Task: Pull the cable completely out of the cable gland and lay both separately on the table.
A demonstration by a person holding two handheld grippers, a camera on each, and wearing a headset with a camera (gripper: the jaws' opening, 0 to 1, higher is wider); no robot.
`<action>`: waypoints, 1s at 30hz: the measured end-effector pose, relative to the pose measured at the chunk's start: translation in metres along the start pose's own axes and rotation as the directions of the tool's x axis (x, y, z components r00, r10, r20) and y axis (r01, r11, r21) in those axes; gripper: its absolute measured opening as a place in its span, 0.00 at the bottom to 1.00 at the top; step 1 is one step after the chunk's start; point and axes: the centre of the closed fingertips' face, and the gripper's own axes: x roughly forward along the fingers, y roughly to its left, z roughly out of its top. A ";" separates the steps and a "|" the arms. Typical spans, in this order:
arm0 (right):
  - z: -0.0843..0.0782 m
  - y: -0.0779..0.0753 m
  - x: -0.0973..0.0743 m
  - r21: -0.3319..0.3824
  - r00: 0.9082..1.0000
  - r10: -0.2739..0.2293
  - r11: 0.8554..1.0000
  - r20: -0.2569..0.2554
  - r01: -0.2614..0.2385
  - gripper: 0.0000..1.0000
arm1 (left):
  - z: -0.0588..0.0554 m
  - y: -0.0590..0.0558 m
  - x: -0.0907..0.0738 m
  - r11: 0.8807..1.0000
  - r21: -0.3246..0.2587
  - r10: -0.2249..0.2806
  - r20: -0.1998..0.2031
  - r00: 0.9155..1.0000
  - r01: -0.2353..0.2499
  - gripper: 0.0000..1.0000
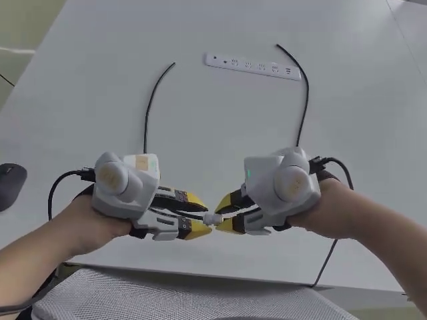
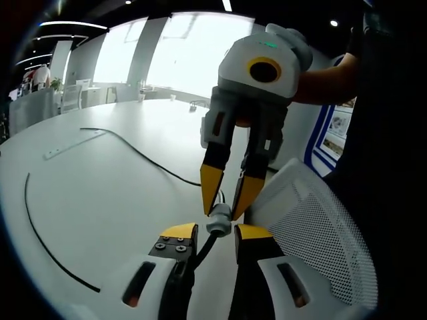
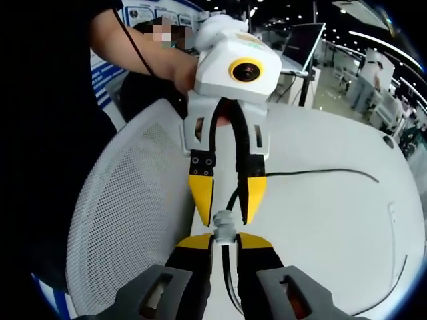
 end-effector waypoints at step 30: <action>0.000 -0.001 -0.002 0.050 0.997 -0.034 0.998 0.070 0.030 0.09 | 0.002 -0.003 -0.002 0.997 0.073 -0.003 -0.017 1.000 0.004 0.15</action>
